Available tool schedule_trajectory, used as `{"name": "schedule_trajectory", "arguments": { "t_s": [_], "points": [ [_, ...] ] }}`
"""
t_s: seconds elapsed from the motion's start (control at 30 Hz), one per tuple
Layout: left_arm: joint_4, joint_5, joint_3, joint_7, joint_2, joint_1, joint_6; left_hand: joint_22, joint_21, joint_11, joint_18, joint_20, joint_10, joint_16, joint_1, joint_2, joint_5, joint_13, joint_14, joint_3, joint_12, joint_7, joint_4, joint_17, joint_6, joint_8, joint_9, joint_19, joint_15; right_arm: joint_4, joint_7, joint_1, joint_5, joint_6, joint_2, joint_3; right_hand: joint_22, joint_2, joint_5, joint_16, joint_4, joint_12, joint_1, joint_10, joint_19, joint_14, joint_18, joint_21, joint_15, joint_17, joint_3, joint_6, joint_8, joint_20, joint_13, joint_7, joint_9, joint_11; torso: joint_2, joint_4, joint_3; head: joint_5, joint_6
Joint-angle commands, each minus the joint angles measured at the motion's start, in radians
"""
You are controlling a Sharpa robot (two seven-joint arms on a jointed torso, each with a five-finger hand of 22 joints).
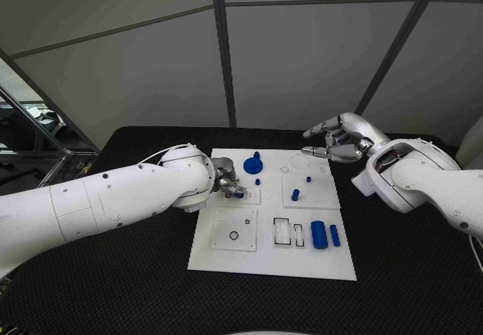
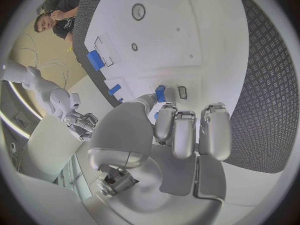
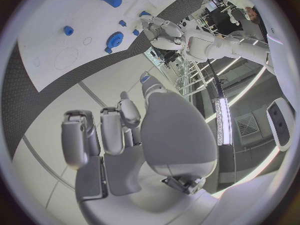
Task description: Assemble the parts on the task board
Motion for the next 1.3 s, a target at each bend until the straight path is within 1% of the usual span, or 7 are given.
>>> {"name": "schedule_trajectory", "arguments": {
  "t_s": [0.03,0.2,0.3,0.43,0.57,0.7,1.3],
  "points": [
    [-0.004,-0.003,-0.002,-0.009,0.004,-0.003,0.028,0.048,0.006,0.001,-0.012,-0.001,0.005,0.003,-0.003,0.006,0.003,0.128,0.078,0.175,0.002,-0.004,-0.169,0.171,0.003,0.001,0.002,0.005,-0.002,0.001,0.004,0.002,-0.006,0.002,0.001,0.001,0.200,0.004,-0.001,-0.002,0.005,-0.001,-0.004,-0.002,0.064,0.042,0.003,-0.005,-0.006,0.001,0.002,0.008,0.000,-0.002,0.000,-0.002,0.000,-0.002,0.000,0.0004,0.0003,0.000,-0.002],
    [-0.013,-0.003,-0.002,-0.006,0.010,-0.003,0.026,0.050,0.006,0.001,-0.013,0.000,0.005,0.004,-0.024,0.001,-0.013,0.129,0.078,0.175,0.001,-0.005,-0.166,0.172,0.005,0.000,0.010,0.006,-0.001,0.001,0.004,0.002,-0.006,0.002,0.002,0.001,0.199,0.005,-0.001,-0.003,0.005,-0.002,-0.005,-0.002,0.064,0.042,0.003,-0.006,-0.006,0.000,0.002,0.009,0.000,-0.003,-0.001,-0.002,0.000,-0.002,0.000,0.0000,0.0008,0.001,-0.004],
    [-0.020,0.000,-0.002,-0.007,0.014,-0.003,0.038,0.050,0.005,-0.003,-0.012,-0.001,0.005,0.002,-0.065,-0.004,-0.108,0.129,0.078,0.160,-0.003,-0.012,-0.146,0.171,0.014,-0.003,0.020,0.005,-0.003,0.001,0.004,0.002,-0.006,0.003,0.002,0.001,0.199,0.005,-0.001,-0.003,0.005,-0.002,-0.005,-0.002,0.064,0.042,0.003,-0.006,-0.006,0.000,0.002,0.009,0.000,-0.003,-0.001,-0.002,0.000,-0.002,0.000,0.0000,0.0009,0.001,-0.005],
    [-0.028,0.006,-0.002,-0.012,0.019,-0.003,0.051,0.048,0.002,-0.005,-0.012,-0.002,0.004,0.001,-0.113,-0.014,-0.163,0.129,0.078,0.127,-0.007,-0.016,-0.105,0.169,0.024,-0.006,0.029,0.004,-0.005,0.001,0.004,0.002,-0.006,0.003,0.002,0.001,0.199,0.005,-0.001,-0.003,0.005,-0.002,-0.005,-0.002,0.064,0.042,0.003,-0.006,-0.006,0.000,0.002,0.009,0.000,-0.003,-0.001,-0.002,0.000,-0.002,0.000,0.0001,0.0009,0.001,-0.007],
    [-0.035,0.009,-0.002,-0.015,0.025,-0.003,0.056,0.057,0.006,-0.009,-0.014,-0.005,0.008,0.006,-0.143,-0.020,-0.263,0.135,0.079,0.090,0.002,-0.019,-0.066,0.174,0.038,-0.003,0.044,0.009,-0.007,0.001,0.004,0.002,-0.006,0.004,0.002,0.001,0.199,0.005,-0.001,-0.003,0.006,-0.002,-0.007,-0.002,0.064,0.042,0.003,-0.006,-0.006,0.000,0.002,0.010,-0.001,-0.003,-0.001,-0.002,0.000,-0.002,0.001,-0.0001,0.0010,0.001,-0.008],
    [-0.041,0.010,-0.002,-0.016,0.030,-0.003,0.057,0.068,0.012,-0.011,-0.016,-0.007,0.013,0.011,-0.159,-0.024,-0.316,0.141,0.081,0.062,0.011,-0.022,-0.033,0.180,0.047,0.000,0.059,0.016,-0.009,0.000,0.004,0.002,-0.006,0.004,0.002,0.001,0.199,0.006,-0.002,-0.003,0.007,-0.003,-0.009,-0.002,0.063,0.042,0.003,-0.006,-0.006,0.000,0.001,0.010,-0.001,-0.003,-0.002,-0.002,0.000,-0.002,0.000,-0.0004,0.0008,0.001,-0.008],
    [-0.067,0.010,-0.002,-0.016,0.043,-0.003,0.055,0.087,0.021,-0.014,-0.020,-0.011,0.018,0.019,-0.170,-0.038,-0.344,0.148,0.083,0.002,0.021,-0.026,0.031,0.188,0.064,0.005,0.099,0.026,-0.014,-0.002,0.004,0.002,-0.006,0.007,0.003,0.001,0.197,0.005,-0.006,-0.005,0.012,-0.004,-0.019,-0.003,0.062,0.042,0.004,-0.008,-0.006,-0.003,-0.003,0.011,-0.003,-0.003,-0.004,-0.002,0.000,-0.002,0.000,0.0005,0.0012,0.000,-0.009]
  ]
}}
